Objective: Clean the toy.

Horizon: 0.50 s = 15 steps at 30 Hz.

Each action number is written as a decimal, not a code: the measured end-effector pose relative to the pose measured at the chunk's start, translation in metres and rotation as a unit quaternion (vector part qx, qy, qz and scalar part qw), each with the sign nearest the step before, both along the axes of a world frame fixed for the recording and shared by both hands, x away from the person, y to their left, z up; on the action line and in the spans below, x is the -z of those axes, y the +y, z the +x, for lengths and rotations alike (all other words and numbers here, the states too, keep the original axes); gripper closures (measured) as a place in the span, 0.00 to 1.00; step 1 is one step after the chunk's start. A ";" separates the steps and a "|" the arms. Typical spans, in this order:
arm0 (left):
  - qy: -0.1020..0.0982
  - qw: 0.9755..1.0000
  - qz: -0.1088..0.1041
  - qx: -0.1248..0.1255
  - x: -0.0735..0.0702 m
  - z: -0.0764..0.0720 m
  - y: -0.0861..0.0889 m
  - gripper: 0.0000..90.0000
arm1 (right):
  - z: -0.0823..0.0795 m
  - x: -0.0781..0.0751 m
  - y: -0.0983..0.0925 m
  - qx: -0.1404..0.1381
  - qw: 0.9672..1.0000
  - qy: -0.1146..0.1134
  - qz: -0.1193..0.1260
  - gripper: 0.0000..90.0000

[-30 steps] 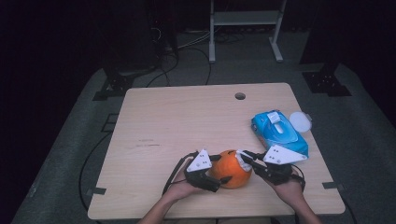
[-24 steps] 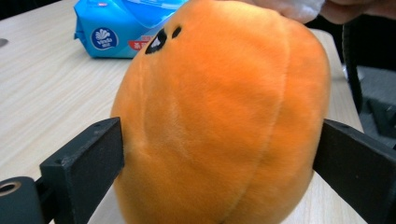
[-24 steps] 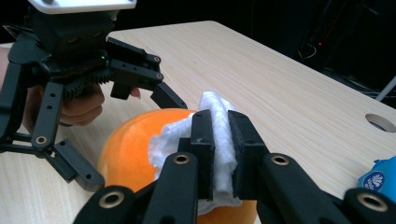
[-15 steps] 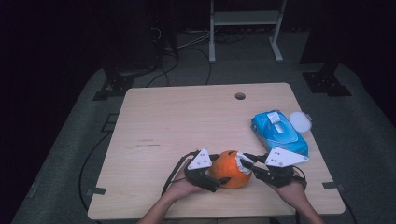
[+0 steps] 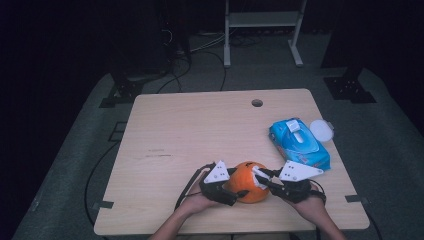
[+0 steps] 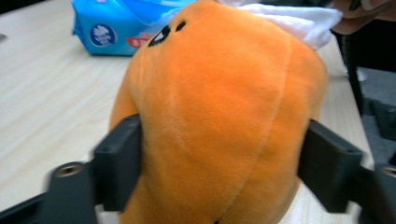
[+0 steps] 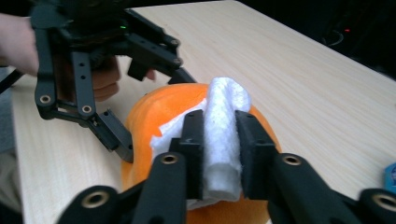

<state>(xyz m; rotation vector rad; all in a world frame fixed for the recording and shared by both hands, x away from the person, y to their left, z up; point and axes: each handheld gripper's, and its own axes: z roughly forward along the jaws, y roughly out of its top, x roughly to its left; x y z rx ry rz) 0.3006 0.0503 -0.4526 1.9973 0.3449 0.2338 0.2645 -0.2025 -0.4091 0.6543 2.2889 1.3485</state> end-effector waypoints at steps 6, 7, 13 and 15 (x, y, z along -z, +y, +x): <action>-0.019 1.000 -0.009 -0.007 -0.028 -0.004 0.007 0.43 | -0.009 -0.025 0.004 0.014 0.998 -0.042 0.037 0.88; -0.021 1.000 -0.011 -0.007 -0.032 -0.005 0.008 0.44 | -0.011 -0.029 0.007 0.007 0.998 -0.046 0.049 0.88; -0.021 1.000 -0.016 -0.009 -0.048 -0.009 0.019 0.46 | -0.019 -0.039 0.020 -0.006 0.996 -0.064 0.060 0.88; -0.020 1.000 -0.013 -0.006 -0.051 -0.010 0.020 0.45 | -0.016 -0.037 0.016 0.002 0.996 -0.060 0.063 0.88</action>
